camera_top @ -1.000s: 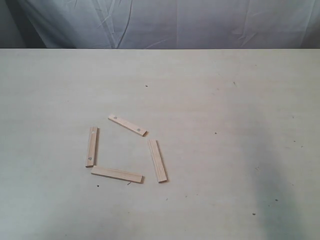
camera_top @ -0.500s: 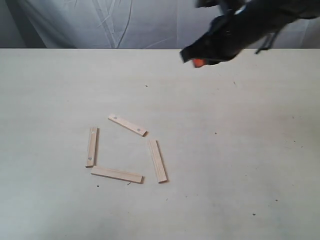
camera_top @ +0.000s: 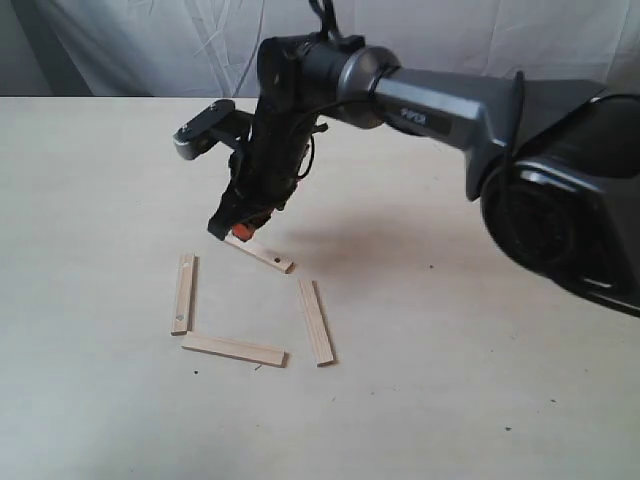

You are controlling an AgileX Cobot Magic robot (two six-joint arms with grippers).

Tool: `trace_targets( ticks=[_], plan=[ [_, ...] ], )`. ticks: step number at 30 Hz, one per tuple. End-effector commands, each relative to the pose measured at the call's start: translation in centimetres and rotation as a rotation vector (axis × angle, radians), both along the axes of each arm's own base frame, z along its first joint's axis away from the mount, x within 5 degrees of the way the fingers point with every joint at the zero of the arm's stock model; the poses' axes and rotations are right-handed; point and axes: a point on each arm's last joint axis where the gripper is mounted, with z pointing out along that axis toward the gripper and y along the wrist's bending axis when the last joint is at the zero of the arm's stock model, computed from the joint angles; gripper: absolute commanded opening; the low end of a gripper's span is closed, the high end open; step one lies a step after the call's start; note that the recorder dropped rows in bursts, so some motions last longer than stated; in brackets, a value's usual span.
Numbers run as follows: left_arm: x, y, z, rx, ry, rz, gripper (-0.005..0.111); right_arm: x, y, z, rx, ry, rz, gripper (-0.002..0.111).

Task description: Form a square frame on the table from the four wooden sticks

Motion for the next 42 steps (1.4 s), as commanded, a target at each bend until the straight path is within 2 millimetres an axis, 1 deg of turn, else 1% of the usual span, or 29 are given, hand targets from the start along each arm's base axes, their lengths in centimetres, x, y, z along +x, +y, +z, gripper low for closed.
trace_targets(
  ticks=[1,4,9,11,12,13,14,15,17,18,19,20,21,22,24,25,26,27,29,31,35,37,42],
  plan=[
    [0.0,0.0,-0.1,-0.001,-0.001,-0.004,0.000,0.5,1.4,-2.0,-0.025,-0.061,-0.001,0.043],
    [0.0,0.0,-0.1,-0.001,-0.001,-0.004,0.000,0.7,1.2,-3.2,-0.068,-0.077,0.001,0.043],
    [0.0,0.0,-0.1,-0.001,-0.001,-0.004,0.000,0.6,1.1,-4.5,-0.092,-0.048,0.004,0.043],
    [0.0,0.0,-0.1,-0.001,-0.001,-0.004,0.000,0.5,1.0,-5.0,-0.107,-0.030,0.007,0.038],
    [0.0,0.0,-0.1,-0.001,-0.001,-0.004,0.000,0.4,1.0,-5.0,-0.117,-0.022,0.018,0.032],
    [0.0,0.0,-0.1,-0.001,-0.001,-0.004,0.000,0.2,0.8,-5.1,-0.139,-0.007,0.052,0.012],
    [0.0,0.0,-0.1,-0.001,-0.001,-0.004,0.000,0.1,0.7,-4.8,-0.148,-0.009,0.069,0.001],
    [0.0,0.0,-0.1,-0.001,-0.001,-0.004,0.000,0.1,0.5,-4.2,-0.164,-0.028,0.104,0.000],
    [0.0,0.0,-0.1,-0.001,-0.001,-0.004,0.000,1.0,-0.7,-2.6,-0.248,-0.125,0.223,0.000],
    [0.0,0.0,-0.1,-0.001,-0.001,-0.004,0.000,2.0,-2.2,-0.8,-0.287,-0.184,0.253,-0.001],
    [0.0,0.0,-0.1,-0.001,-0.001,-0.004,0.000,2.5,-2.9,0.2,-0.281,-0.200,0.254,-0.001],
    [0.0,0.0,-0.1,-0.001,-0.001,-0.004,0.000,3.5,-4.5,1.6,-0.250,-0.207,0.259,-0.001],
    [0.0,0.0,-0.1,-0.001,-0.001,-0.004,0.000,4.1,-5.7,2.4,-0.233,-0.203,0.274,-0.001],
    [0.0,0.0,-0.1,-0.001,-0.001,-0.004,0.000,4.9,-7.4,2.8,-0.229,-0.196,0.282,-0.001],
    [0.0,0.0,-0.1,-0.001,-0.001,-0.004,0.000,5.9,-9.1,2.8,-0.209,-0.178,0.262,-0.001],
    [0.0,0.0,-0.1,-0.001,-0.001,-0.004,0.000,6.5,-10.1,2.0,-0.174,-0.149,0.255,-0.001],
    [0.0,0.0,-0.1,-0.001,-0.001,-0.004,0.000,6.8,-10.5,1.6,-0.160,-0.141,0.274,-0.001],
    [0.0,0.0,-0.1,-0.001,-0.001,-0.004,0.000,7.2,-11.1,0.8,-0.155,-0.144,0.340,-0.001],
    [0.0,0.0,-0.1,-0.001,-0.001,-0.004,0.000,7.4,-11.3,0.3,-0.146,-0.162,0.409,-0.001],
    [0.0,0.0,-0.1,-0.001,-0.001,-0.004,0.000,7.6,-10.9,-0.2,-0.111,-0.169,0.399,-0.001],
    [0.0,0.0,-0.1,-0.001,-0.001,-0.004,0.000,7.9,-10.7,-2.7,-0.103,-0.148,0.397,-0.001],
    [0.0,0.0,-0.1,-0.001,-0.001,-0.004,0.000,7.8,-10.7,-3.0,-0.102,-0.145,0.409,-0.001],
    [0.0,0.0,-0.1,-0.001,-0.001,-0.004,0.000,7.8,-10.6,-2.8,-0.083,-0.141,0.400,0.000]
  ],
)
